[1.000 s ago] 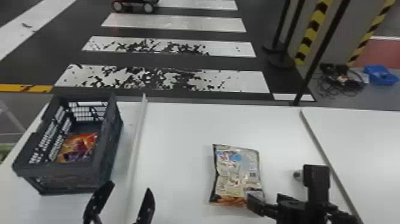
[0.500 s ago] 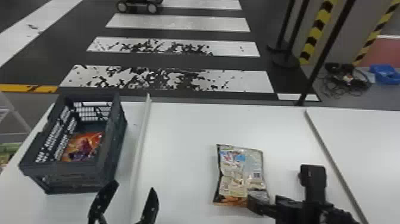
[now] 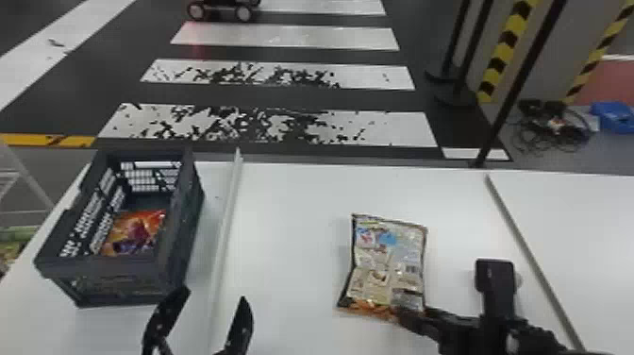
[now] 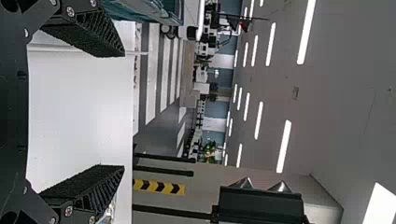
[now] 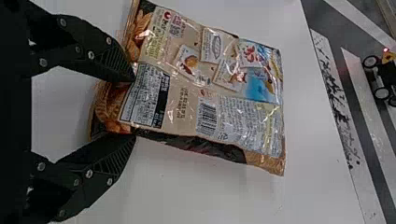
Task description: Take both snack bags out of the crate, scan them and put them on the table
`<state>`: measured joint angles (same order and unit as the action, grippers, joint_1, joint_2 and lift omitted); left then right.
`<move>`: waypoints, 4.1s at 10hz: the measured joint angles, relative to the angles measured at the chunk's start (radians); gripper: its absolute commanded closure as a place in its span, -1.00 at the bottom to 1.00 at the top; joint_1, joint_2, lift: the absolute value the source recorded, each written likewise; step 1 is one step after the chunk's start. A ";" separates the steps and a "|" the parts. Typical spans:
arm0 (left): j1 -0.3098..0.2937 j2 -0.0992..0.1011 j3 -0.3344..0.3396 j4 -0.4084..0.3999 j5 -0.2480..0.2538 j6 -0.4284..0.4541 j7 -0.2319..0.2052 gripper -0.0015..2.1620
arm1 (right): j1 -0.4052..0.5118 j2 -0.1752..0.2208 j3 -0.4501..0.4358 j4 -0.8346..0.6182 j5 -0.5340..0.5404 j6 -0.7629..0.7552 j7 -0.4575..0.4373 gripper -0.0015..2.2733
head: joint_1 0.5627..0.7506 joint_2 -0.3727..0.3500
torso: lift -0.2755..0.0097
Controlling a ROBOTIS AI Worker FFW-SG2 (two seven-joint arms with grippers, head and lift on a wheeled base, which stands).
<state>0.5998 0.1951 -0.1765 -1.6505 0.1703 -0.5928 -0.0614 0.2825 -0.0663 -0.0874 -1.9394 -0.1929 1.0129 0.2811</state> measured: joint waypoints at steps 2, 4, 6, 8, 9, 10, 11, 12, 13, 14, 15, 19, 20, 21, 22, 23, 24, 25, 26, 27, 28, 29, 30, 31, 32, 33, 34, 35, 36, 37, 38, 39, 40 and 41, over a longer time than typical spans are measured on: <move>-0.001 0.000 -0.001 0.000 0.000 0.000 0.000 -0.86 | -0.007 -0.004 -0.004 0.017 0.025 -0.013 0.016 0.98 | 0.41 -0.07 | 0.27; -0.002 0.000 -0.001 0.001 0.000 0.000 0.001 -0.86 | -0.009 -0.006 -0.007 0.043 0.035 -0.066 0.047 0.98 | 0.41 -0.08 | 0.27; 0.000 0.001 0.000 0.000 0.000 0.000 0.002 -0.86 | -0.001 -0.005 -0.027 0.049 0.020 -0.124 0.073 0.98 | 0.41 -0.09 | 0.27; 0.001 0.001 0.000 0.000 0.000 0.000 0.002 -0.86 | 0.003 -0.003 -0.087 0.036 -0.061 -0.130 0.090 0.98 | 0.41 -0.11 | 0.27; 0.001 0.001 0.000 0.000 0.001 0.000 0.003 -0.86 | 0.003 -0.003 -0.122 0.025 -0.098 -0.119 0.090 0.98 | 0.41 -0.15 | 0.27; 0.002 0.001 0.000 -0.002 0.001 0.000 0.003 -0.86 | 0.004 -0.002 -0.155 0.008 -0.121 -0.106 0.087 0.98 | 0.41 -0.21 | 0.27; 0.002 0.002 0.000 -0.005 0.000 0.000 0.003 -0.86 | 0.002 -0.001 -0.193 -0.007 -0.143 -0.095 0.081 0.98 | 0.41 -0.27 | 0.27; 0.001 0.002 0.000 -0.007 0.000 0.000 0.003 -0.86 | -0.010 -0.001 -0.240 -0.019 -0.163 -0.073 0.077 0.98 | 0.41 -0.36 | 0.27; 0.002 0.002 0.000 -0.009 0.000 0.000 0.002 -0.86 | -0.029 -0.003 -0.292 -0.028 -0.184 -0.042 0.075 0.98 | 0.41 -0.40 | 0.27; 0.003 0.002 -0.001 -0.010 0.000 0.000 0.002 -0.86 | -0.050 -0.005 -0.343 -0.034 -0.196 -0.006 0.072 0.98 | 0.41 -0.50 | 0.27; 0.004 0.002 -0.001 -0.012 0.000 0.000 0.002 -0.86 | -0.076 -0.010 -0.396 -0.039 -0.209 0.029 0.064 0.98 | 0.41 -0.60 | 0.27; 0.006 0.004 0.000 -0.014 0.000 0.000 0.002 -0.86 | -0.134 -0.051 -0.595 0.008 -0.240 0.036 0.012 0.98 | 0.41 -0.94 | 0.27; 0.006 0.004 0.001 -0.014 0.000 0.000 0.002 -0.86 | -0.142 -0.064 -0.637 0.043 -0.232 0.006 -0.015 0.98 | 0.41 -0.94 | 0.27; 0.007 0.004 0.002 -0.014 0.000 0.000 0.002 -0.86 | -0.148 -0.080 -0.663 0.082 -0.218 -0.030 -0.036 0.98 | 0.41 -0.94 | 0.27; 0.008 0.005 0.004 -0.014 0.000 0.000 0.002 -0.86 | -0.152 -0.095 -0.679 0.120 -0.205 -0.059 -0.053 0.98 | 0.41 -0.94 | 0.27; 0.008 0.006 0.004 -0.014 0.000 0.000 0.002 -0.86 | -0.157 -0.110 -0.688 0.165 -0.193 -0.095 -0.078 0.98 | 0.41 -0.94 | 0.27; 0.008 0.006 0.005 -0.014 0.000 0.000 0.002 -0.86 | -0.165 -0.130 -0.691 0.218 -0.187 -0.125 -0.094 0.98 | 0.41 -0.94 | 0.27; 0.008 0.006 0.005 -0.013 0.000 0.000 0.003 -0.86 | -0.174 -0.147 -0.689 0.265 -0.178 -0.155 -0.106 0.98 | 0.41 -0.94 | 0.27; 0.008 0.005 0.005 -0.013 0.001 0.000 0.003 -0.86 | -0.185 -0.162 -0.687 0.313 -0.170 -0.185 -0.112 0.98 | 0.41 -0.94 | 0.27; 0.008 0.005 0.005 -0.012 0.001 0.000 0.003 -0.86 | -0.194 -0.174 -0.684 0.353 -0.166 -0.212 -0.123 0.98 | 0.41 -0.94 | 0.27; 0.007 0.004 0.006 -0.011 0.002 0.000 0.003 -0.86 | -0.202 -0.181 -0.681 0.379 -0.162 -0.226 -0.136 0.98 | 0.41 -0.94 | 0.27; 0.006 0.004 0.006 -0.009 0.002 0.000 0.003 -0.86 | -0.206 -0.185 -0.679 0.397 -0.157 -0.230 -0.156 0.91 | 0.41 -0.94 | 0.27; 0.006 0.004 0.006 -0.008 0.002 0.000 0.003 -0.86 | -0.207 -0.186 -0.677 0.406 -0.152 -0.231 -0.168 0.30 | 0.41 -0.94 | 0.27; 0.004 0.004 0.006 -0.007 0.003 0.000 0.003 -0.86 | -0.207 -0.187 -0.676 0.411 -0.150 -0.232 -0.172 -0.94 | 0.41 -0.94 | 0.27; 0.003 0.004 0.006 -0.006 0.004 0.000 0.003 -0.86 | -0.206 -0.186 -0.674 0.412 -0.149 -0.233 -0.188 -1.00 | 0.41 -0.94 | 0.27; 0.003 0.004 0.006 -0.006 0.004 0.000 0.003 -0.86 | -0.204 -0.186 -0.671 0.412 -0.147 -0.241 -0.200 -0.97 | 0.41 -0.94 | 0.27; 0.003 0.005 0.006 -0.006 0.005 0.000 0.003 -0.86 | -0.200 -0.184 -0.673 0.409 -0.146 -0.265 -0.203 -0.95 | 0.41 -0.94 | 0.27; 0.003 0.005 0.006 -0.006 0.006 0.000 0.004 -0.86 | -0.188 -0.178 -0.676 0.394 -0.147 -0.311 -0.211 -0.95 | 0.41 -0.94 | 0.27; 0.003 0.005 0.006 -0.006 0.006 0.000 0.004 -0.86 | -0.173 -0.168 -0.675 0.367 -0.147 -0.371 -0.216 -0.95 | 0.41 -0.94 | 0.27; 0.003 0.004 0.006 -0.006 0.006 0.000 0.004 -0.86 | -0.155 -0.155 -0.670 0.323 -0.148 -0.435 -0.217 -0.95 | 0.41 -0.94 | 0.27; 0.003 0.003 0.006 -0.007 0.006 0.000 0.005 -0.86 | -0.135 -0.139 -0.656 0.273 -0.147 -0.487 -0.217 -0.95 | 0.41 -0.94 | 0.27; 0.003 0.002 0.006 -0.008 0.006 0.000 0.005 -0.86 | -0.111 -0.119 -0.624 0.218 -0.147 -0.548 -0.217 -0.95 | 0.41 -0.94 | 0.27; 0.003 0.001 0.006 -0.008 0.005 0.000 0.005 -0.86 | -0.087 -0.099 -0.575 0.168 -0.146 -0.599 -0.217 -0.95 | 0.41 -0.94 | 0.27; 0.003 0.000 0.006 -0.008 0.005 0.000 0.005 -0.86 | -0.067 -0.079 -0.514 0.127 -0.136 -0.641 -0.217 -0.95 | 0.41 -0.94 | 0.27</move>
<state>0.6028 0.1951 -0.1703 -1.6589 0.1750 -0.5928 -0.0567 0.2160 -0.1455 -0.6011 -1.8125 -0.3289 0.3722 0.0644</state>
